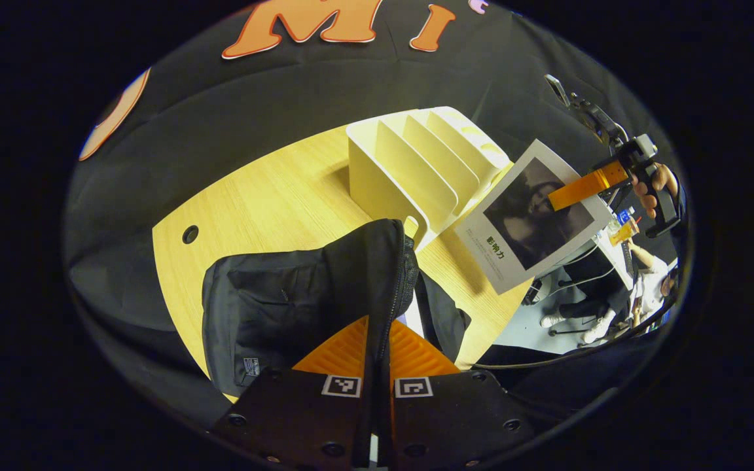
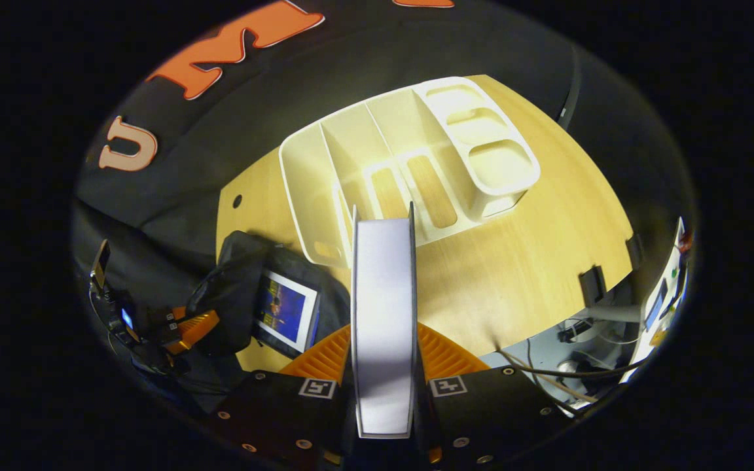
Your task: Open the schoolbag, grab two books from the bookshelf and put them into the schoolbag.
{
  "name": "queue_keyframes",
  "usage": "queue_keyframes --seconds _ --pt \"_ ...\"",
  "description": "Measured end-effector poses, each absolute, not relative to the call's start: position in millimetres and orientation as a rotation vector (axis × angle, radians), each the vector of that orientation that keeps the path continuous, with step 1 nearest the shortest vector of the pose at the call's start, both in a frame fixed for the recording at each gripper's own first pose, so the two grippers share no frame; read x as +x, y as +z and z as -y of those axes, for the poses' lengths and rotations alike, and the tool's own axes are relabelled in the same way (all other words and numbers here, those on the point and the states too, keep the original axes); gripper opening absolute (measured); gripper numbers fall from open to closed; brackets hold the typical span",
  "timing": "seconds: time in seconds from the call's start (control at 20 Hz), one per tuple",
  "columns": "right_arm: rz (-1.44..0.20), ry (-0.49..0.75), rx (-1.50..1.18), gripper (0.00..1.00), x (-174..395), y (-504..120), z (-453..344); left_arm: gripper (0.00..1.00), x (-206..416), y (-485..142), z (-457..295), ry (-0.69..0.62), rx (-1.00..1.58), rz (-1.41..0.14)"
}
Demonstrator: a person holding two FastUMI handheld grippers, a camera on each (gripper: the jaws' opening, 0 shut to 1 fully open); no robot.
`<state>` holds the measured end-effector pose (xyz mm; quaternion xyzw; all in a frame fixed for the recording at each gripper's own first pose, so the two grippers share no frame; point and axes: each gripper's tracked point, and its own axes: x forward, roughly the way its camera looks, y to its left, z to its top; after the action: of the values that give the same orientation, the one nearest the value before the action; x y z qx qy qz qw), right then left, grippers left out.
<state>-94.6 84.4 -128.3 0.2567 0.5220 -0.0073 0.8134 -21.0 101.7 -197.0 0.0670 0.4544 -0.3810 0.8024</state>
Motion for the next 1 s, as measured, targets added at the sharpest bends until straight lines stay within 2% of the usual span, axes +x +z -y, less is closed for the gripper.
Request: queue_keyframes --seconds 0.35,1.0 --pt "-1.018 0.072 0.744 0.37 -113 -128 -114 0.05 -15 -189 -98 -0.828 0.144 -0.946" --pt "-0.85 0.256 0.957 0.36 -93 -150 -193 0.05 -7 -180 -96 -0.814 0.087 -0.922"
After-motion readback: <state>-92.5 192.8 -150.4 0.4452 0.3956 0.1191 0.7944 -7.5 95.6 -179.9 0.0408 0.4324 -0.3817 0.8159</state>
